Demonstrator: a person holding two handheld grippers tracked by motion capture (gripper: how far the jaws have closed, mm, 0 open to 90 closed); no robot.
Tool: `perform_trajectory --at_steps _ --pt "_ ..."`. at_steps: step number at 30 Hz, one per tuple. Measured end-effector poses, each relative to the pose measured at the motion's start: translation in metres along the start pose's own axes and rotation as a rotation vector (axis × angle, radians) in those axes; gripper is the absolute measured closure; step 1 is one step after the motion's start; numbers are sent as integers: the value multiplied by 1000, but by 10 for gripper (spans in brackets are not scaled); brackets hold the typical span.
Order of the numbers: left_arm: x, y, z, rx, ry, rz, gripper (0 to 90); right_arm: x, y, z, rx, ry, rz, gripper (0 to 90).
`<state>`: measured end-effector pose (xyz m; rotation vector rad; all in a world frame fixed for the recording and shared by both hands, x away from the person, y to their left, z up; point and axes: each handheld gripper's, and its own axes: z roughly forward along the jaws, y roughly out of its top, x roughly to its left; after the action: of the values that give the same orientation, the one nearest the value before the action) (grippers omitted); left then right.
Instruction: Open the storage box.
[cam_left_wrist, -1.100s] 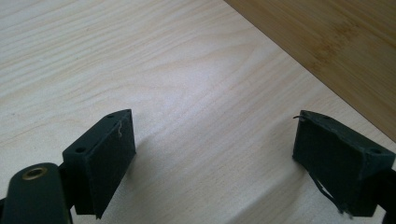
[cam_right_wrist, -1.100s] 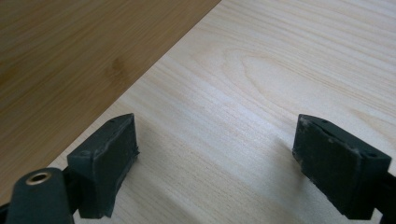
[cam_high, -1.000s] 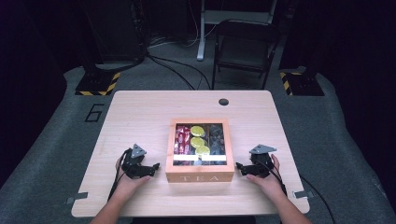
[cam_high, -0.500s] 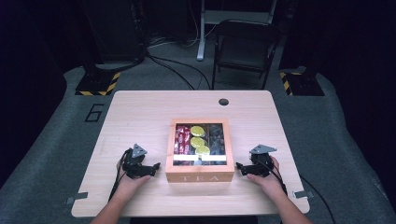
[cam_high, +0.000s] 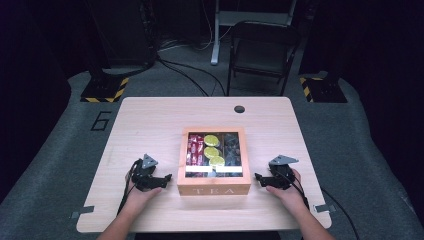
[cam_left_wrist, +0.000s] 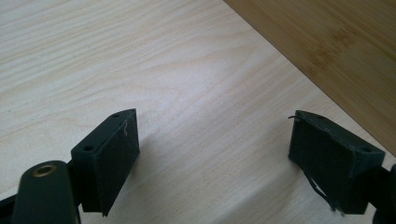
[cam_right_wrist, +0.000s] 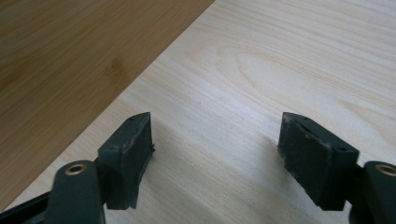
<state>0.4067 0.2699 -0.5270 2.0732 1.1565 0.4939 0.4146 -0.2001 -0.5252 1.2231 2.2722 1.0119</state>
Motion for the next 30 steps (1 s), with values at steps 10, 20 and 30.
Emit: perform_trajectory --at_steps 10,20,30 --pt "1 5 -6 6 -5 -38 245 5 5 -10 22 16 -28 323" --pt "-6 11 -19 0 -68 -80 269 7 8 -22 -17 35 -2 327" --pt "-16 31 -38 -27 -87 -36 297 22 23 -35 2 39 -45 327"
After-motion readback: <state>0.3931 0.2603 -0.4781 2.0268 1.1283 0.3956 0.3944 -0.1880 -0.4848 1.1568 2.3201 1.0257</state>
